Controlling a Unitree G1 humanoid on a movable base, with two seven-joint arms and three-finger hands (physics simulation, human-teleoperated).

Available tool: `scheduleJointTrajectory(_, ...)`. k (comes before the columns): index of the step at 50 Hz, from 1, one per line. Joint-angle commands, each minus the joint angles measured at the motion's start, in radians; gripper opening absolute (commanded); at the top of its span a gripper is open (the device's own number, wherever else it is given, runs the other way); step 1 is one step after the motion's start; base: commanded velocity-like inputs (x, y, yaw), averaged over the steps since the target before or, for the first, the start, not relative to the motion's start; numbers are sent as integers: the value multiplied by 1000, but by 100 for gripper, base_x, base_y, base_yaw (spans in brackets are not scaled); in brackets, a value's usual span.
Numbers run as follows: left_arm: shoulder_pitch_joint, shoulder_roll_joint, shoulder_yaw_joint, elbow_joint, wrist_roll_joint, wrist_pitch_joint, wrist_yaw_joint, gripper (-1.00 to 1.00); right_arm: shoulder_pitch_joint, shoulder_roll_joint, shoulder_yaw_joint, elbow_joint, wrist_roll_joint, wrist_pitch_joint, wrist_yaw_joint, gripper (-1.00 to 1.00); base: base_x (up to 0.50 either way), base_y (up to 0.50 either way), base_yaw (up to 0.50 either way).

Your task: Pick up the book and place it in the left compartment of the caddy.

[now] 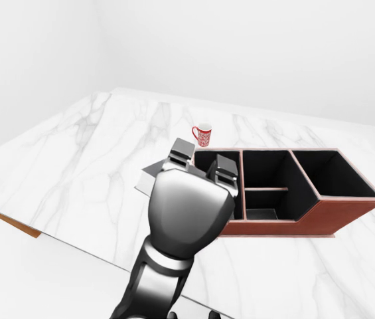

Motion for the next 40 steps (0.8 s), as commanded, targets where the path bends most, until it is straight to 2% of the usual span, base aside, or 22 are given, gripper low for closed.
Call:
scheduleJointTrajectory(1,-9,58,-90,-9,11,0,48,-100,-3,3,5,4,-9,0,5,100,0,0,0)
scheduleJointTrajectory(4,-25,78,-109,3,11,0,50,-100,-2,1,4,1,-7,0,0,100,0,0,0)
scheduleJointTrajectory(12,-31,85,-117,7,11,0,47,-100,-2,1,4,1,-7,0,0,100,0,0,0)
scheduleJointTrajectory(18,-25,110,-147,35,11,0,64,-100,-4,1,9,0,-9,0,-24,100,0,0,0)
scheduleJointTrajectory(40,-27,112,-150,36,11,0,64,-100,-4,1,8,0,-9,0,-24,100,0,0,0)
